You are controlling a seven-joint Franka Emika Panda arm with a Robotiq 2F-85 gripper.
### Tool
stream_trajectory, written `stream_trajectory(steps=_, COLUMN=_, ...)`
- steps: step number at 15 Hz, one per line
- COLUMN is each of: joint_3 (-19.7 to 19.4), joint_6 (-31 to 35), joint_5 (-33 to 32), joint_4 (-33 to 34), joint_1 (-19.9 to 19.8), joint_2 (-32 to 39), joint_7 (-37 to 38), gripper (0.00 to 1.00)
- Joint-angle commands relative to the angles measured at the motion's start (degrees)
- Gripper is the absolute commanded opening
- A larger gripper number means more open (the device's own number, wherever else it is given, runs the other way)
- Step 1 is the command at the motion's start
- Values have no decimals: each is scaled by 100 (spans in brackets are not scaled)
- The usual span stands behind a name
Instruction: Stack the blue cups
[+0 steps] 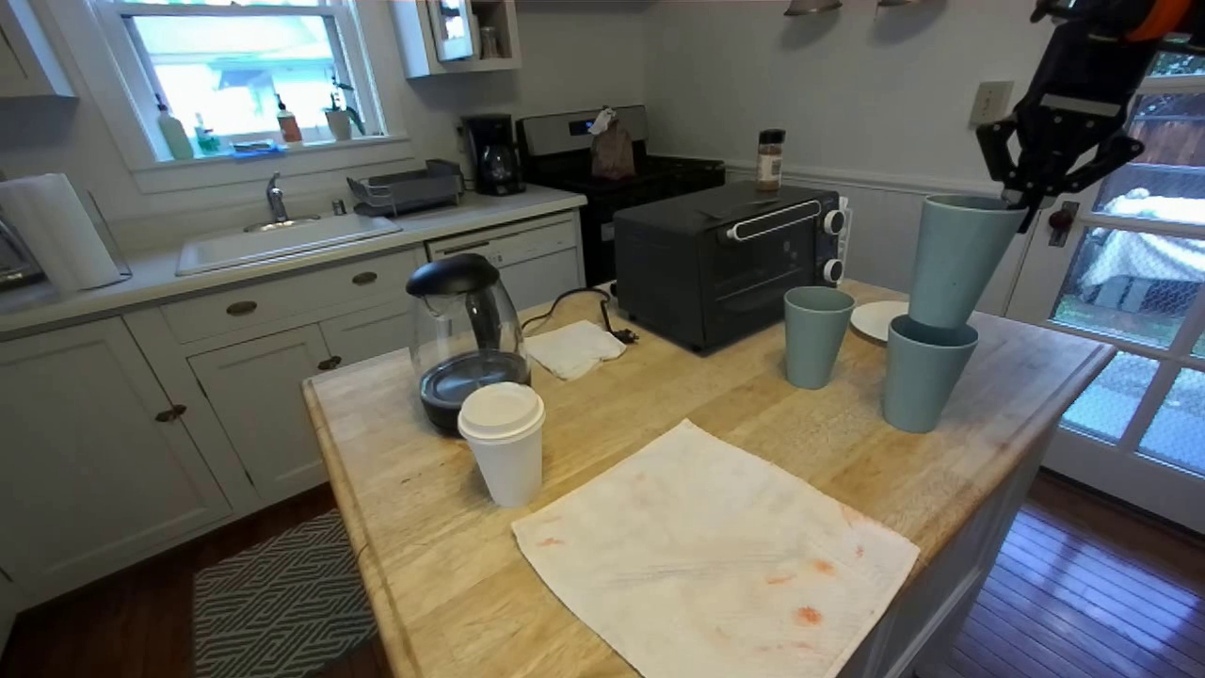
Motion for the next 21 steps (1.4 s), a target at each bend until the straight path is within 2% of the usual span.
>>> stream_trajectory(steps=1, joint_3=-9, joint_6=5, joint_5=-24, joint_4=35, joint_1=-1, joint_2=163, joint_7=-106, gripper=1)
stream_trajectory(steps=8, joint_3=-21, joint_6=34, joint_5=-102, joint_4=70, joint_1=-4, joint_2=467, joint_7=-84, gripper=1)
stream_trajectory(steps=18, joint_3=-41, joint_6=469, joint_5=-65, joint_4=104, joint_1=76, joint_2=1196, joint_7=-186, gripper=2)
stream_trajectory(steps=20, joint_3=-39, joint_6=553, joint_5=-57, joint_4=124, joint_1=102, joint_2=1310, joint_7=-177, gripper=13)
stream_trajectory(steps=21, joint_3=-39, joint_6=614, joint_5=-32, joint_4=132, joint_1=115, joint_2=1358, joint_7=-192, gripper=23)
